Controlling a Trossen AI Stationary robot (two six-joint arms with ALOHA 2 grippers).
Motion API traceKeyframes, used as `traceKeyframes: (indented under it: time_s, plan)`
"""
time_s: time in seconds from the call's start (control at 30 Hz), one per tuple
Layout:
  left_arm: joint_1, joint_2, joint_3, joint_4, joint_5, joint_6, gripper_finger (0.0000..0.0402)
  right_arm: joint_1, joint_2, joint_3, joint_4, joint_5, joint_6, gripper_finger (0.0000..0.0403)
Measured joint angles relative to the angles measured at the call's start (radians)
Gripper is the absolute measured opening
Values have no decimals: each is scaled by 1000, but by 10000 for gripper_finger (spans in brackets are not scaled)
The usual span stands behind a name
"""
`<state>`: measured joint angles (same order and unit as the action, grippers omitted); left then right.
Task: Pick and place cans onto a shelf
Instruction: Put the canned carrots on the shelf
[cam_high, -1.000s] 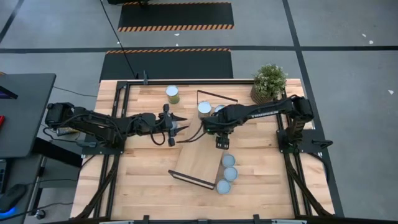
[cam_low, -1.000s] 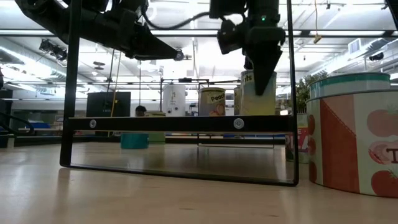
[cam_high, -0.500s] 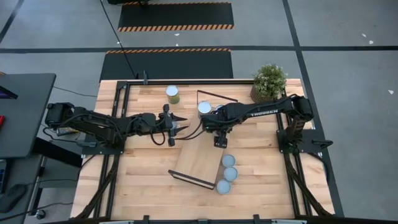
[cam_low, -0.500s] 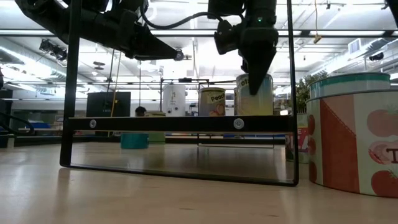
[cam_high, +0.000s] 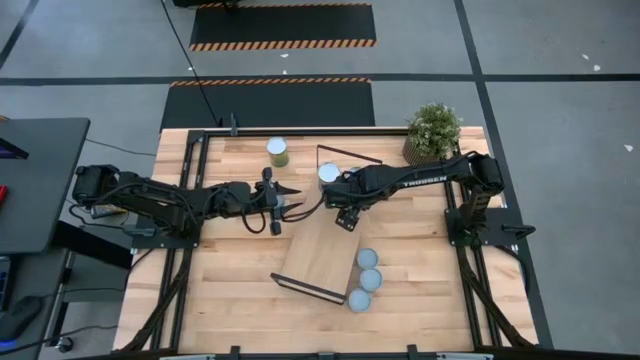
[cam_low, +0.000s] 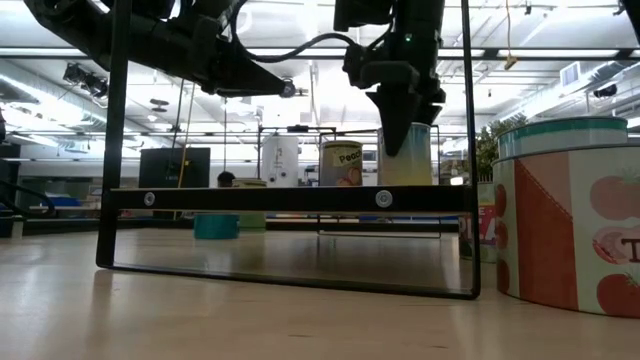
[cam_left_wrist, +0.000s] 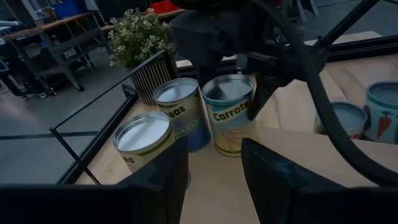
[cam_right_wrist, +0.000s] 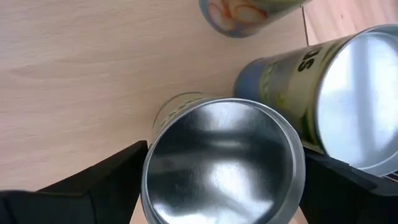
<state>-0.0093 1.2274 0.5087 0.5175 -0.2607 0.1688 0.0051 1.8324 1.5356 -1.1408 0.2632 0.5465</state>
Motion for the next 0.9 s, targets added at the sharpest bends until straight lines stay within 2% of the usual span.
traceKeyframes:
  time_s: [0.23,0.57,0.7,0.83,0.9]
  plan:
    - [0,0,0,0,0,0,156,3,-1,34,-12,-28,1,367]
    - [0,0,0,-11,0,0,156,35,-2,200,-87,53,-54,366]
    - [0,0,0,-23,0,0,156,89,-3,220,-92,58,-149,366]
    - [0,0,0,-22,0,0,156,168,-3,169,-41,136,-218,366]
    - [0,0,0,-22,0,0,156,195,-1,137,-41,209,-251,366]
